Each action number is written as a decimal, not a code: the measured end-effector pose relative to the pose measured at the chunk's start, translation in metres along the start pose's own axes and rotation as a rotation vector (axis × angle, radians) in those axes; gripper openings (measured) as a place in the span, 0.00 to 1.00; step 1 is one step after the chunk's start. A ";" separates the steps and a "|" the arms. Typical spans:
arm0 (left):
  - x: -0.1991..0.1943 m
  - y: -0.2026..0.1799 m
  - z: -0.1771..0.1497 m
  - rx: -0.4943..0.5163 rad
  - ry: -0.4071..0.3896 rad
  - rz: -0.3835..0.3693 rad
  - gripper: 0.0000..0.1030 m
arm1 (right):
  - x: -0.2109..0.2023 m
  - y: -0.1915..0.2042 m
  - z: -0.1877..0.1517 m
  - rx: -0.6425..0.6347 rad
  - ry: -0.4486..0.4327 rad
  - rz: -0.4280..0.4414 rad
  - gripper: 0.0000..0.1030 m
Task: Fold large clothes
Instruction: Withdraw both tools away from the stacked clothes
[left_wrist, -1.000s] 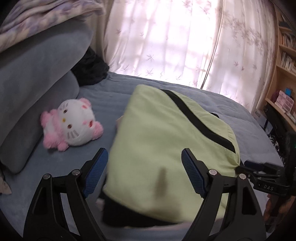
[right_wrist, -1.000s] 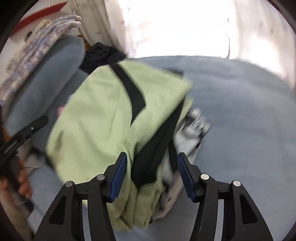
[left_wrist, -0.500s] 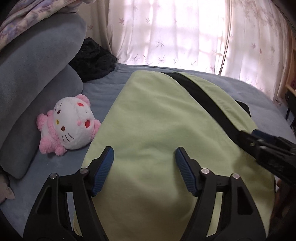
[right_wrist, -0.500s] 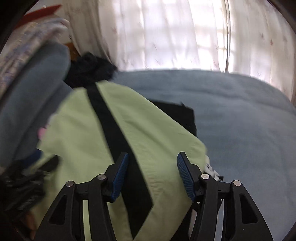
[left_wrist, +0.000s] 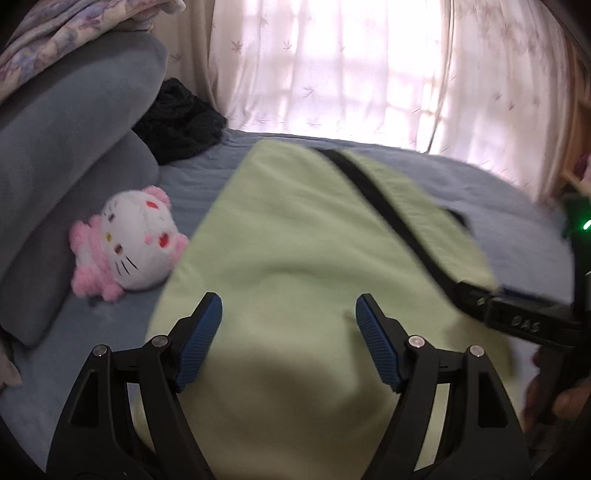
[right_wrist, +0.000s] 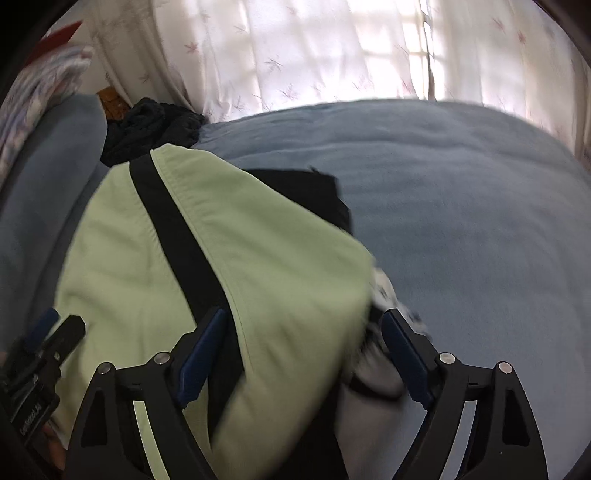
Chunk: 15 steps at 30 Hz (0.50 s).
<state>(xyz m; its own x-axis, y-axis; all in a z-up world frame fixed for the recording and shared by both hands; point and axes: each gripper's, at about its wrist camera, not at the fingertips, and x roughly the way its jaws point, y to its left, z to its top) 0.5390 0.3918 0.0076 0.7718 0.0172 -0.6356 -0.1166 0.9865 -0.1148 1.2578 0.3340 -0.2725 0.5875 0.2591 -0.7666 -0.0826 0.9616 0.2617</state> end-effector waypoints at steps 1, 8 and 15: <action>-0.013 -0.002 -0.001 -0.015 -0.001 -0.021 0.71 | -0.011 -0.003 -0.003 0.000 0.005 0.016 0.84; -0.146 -0.041 -0.005 0.012 -0.040 -0.071 0.71 | -0.139 -0.030 -0.046 -0.017 0.016 0.089 0.84; -0.286 -0.092 -0.039 0.065 -0.062 -0.099 0.81 | -0.292 -0.057 -0.105 -0.081 0.006 0.085 0.89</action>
<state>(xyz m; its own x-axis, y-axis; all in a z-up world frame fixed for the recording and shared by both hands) 0.3044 0.2902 0.1700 0.8152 -0.0722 -0.5747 0.0007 0.9923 -0.1236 1.0063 0.2129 -0.1250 0.5704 0.3403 -0.7475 -0.1968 0.9403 0.2779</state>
